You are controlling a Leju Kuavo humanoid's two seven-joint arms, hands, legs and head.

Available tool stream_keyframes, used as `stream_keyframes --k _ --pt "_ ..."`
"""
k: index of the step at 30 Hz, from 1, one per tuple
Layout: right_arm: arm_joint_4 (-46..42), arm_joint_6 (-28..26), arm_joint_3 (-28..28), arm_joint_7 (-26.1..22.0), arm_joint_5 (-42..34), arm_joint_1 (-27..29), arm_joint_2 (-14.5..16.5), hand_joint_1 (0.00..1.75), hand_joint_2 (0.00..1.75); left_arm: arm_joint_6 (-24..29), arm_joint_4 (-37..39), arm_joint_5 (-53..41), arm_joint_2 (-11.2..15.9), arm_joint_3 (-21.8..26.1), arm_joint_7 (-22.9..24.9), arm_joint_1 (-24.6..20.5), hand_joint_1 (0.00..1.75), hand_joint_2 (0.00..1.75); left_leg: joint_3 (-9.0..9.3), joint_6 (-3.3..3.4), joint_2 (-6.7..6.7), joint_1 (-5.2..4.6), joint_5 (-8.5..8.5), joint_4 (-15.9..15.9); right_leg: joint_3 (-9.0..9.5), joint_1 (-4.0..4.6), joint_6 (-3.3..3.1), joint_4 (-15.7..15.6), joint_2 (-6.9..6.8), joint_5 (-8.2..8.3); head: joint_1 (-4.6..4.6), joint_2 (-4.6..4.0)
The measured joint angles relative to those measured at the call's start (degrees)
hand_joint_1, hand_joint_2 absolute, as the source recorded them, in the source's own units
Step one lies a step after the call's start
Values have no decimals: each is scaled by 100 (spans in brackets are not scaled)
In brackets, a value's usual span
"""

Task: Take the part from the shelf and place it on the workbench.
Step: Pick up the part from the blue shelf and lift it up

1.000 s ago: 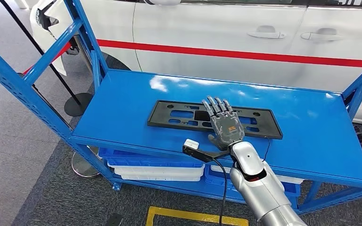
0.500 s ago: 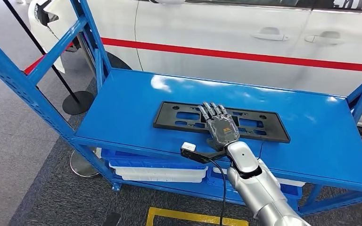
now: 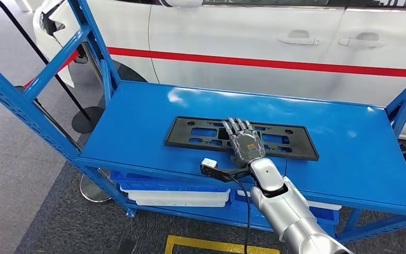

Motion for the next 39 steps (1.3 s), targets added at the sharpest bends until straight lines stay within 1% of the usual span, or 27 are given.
stream_keyframes --k 2,3,4,5,7,9,12,14,15,17,18,19,20,22,23,24,25,27,29,30,32,33,34,35,36,38,39 --pt "138 -13 14 37 -17 -51 28 175 175 59 0 24 -1 15 21 4 0 0 -365 -36 1 6 -326 757 2 12 -28 0 -5 -6 0 0" --pt "199 -19 18 52 -28 -59 32 175 175 86 0 31 -2 26 37 10 0 0 -498 -47 1 8 -387 1013 3 19 -31 3 -7 -8 0 1" --pt "246 -22 19 64 -41 -64 33 175 175 108 0 34 -2 38 53 15 0 0 -536 -50 1 8 -340 1066 5 24 -31 7 -6 -11 0 1" --pt "283 -23 19 76 -52 -72 33 175 175 121 0 35 -2 50 67 16 0 0 -464 -43 1 8 -192 892 8 27 -26 14 -2 -15 0 1" --pt "329 -23 19 99 -72 -110 34 175 175 129 0 36 -1 66 72 12 0 0 -107 1 1 2 190 132 19 36 -3 33 8 -34 0 1" --pt "369 -18 19 125 -96 -163 34 175 175 129 0 38 0 79 65 5 0 0 153 64 -3 -21 360 -416 14 54 42 56 16 -51 1 1" --pt "408 -17 19 151 -123 -200 33 175 175 126 0 40 -3 91 52 13 0 0 194 156 -5 -33 371 -525 1 52 133 64 17 -55 0 1" --pt "424 -18 19 154 -132 -226 33 175 175 124 0 41 -8 96 48 13 0 0 212 227 4 -8 401 -567 -83 45 190 254 15 -195 1 1" --pt "433 -17 19 154 -134 -236 33 175 175 118 0 40 -11 98 43 9 0 0 220 252 10 5 413 -583 -202 39 213 508 14 -343 1 0" --pt "456 -15 19 151 -135 -227 32 175 175 103 0 39 -13 100 29 5 0 0 217 271 14 1 413 -583 -547 25 249 1212 13 -661 1 0" --pt "467 -13 18 151 -136 -211 29 175 175 97 0 39 -13 101 23 8 0 0 217 274 13 1 410 -580 -685 13 263 1479 12 -731 1 0" --pt "475 -9 18 152 -138 -199 25 175 175 92 0 39 -13 102 15 12 0 0 217 274 11 1 405 -573 -741 0 272 1563 11 -694 1 1" --pt "480 -5 16 154 -143 -194 22 175 175 87 0 39 -13 103 8 15 0 0 219 269 8 2 398 -562 -693 -13 274 1440 8 -560 1 1" --pt "465 -5 9 151 -174 -192 17 175 175 73 0 38 -15 104 -7 16 0 0 221 239 -3 5 371 -527 -366 -28 257 744 -4 -194 1 1" --pt "444 -21 -2 135 -211 -184 14 175 175 67 0 37 -16 104 -10 14 0 0 217 215 -8 -4 355 -505 -216 -20 239 425 -7 -80 1 1" --pt "409 -53 -26 101 -268 -163 11 175 175 60 0 37 -18 105 -14 14 0 0 211 184 -13 -13 346 -492 -121 -10 216 218 -6 -26 1 1" --pt "361 -104 -64 38 -355 -129 3 175 175 52 0 37 -19 105 -15 15 0 0 206 151 -15 -20 342 -491 -90 7 188 135 -1 -30 1 0" --pt "197 -227 -176 -162 -631 -30 -19 175 175 38 0 38 -19 106 -16 20 0 0 210 78 -16 -12 344 -508 -91 25 116 111 12 -9 0 0" --pt "-145 -327 -325 -446 -1075 83 -51 175 175 34 0 38 -17 107 -16 27 0 0 165 19 -6 11 230 -373 -67 15 34 61 15 21 -1 1" --pt "-406 -361 -416 -610 -1375 141 -68 175 175 35 0 38 -16 107 -16 28 0 0 74 0 -1 19 85 -145 -54 5 -1 40 15 31 -1 1" --pt "-1069 -393 -629 -915 -2061 286 -111 175 175 40 0 37 -16 107 -16 35 0 0 -242 -30 4 25 -298 600 -43 16 -41 34 16 29 -1 1" --pt "-1436 -396 -739 -1050 -2426 377 -136 175 175 42 0 33 -16 107 -26 43 0 0 -388 -39 4 26 -425 935 -41 25 -47 36 16 26 -1 0" --pt "-1808 -396 -843 -1159 -2769 478 -162 175 175 37 0 28 -16 107 -52 53 0 0 -463 -42 4 26 -459 1111 -41 33 -50 40 18 24 -1 0" --pt "-2200 -394 -947 -1241 -3099 590 -185 175 175 22 0 23 -16 107 -106 65 0 0 -432 -37 5 26 -383 1062 -41 37 -48 46 19 22 0 -1" --pt "-2620 -389 -1052 -1298 -3406 711 -206 175 175 -11 0 14 -15 107 -193 77 0 0 -287 -21 5 25 -219 779 -41 39 -42 56 19 19 0 -1" --pt "-3496 -358 -1262 -1341 -3885 928 -242 175 175 -104 0 -17 -13 107 -398 96 0 0 128 36 5 11 101 -29 -50 50 -7 84 17 6 0 1" --pt "-3908 -335 -1363 -1348 -4051 1010 -261 175 175 -158 0 -44 -14 107 -498 105 0 0 271 70 4 -3 184 -316 -59 55 24 95 15 4 1 1"
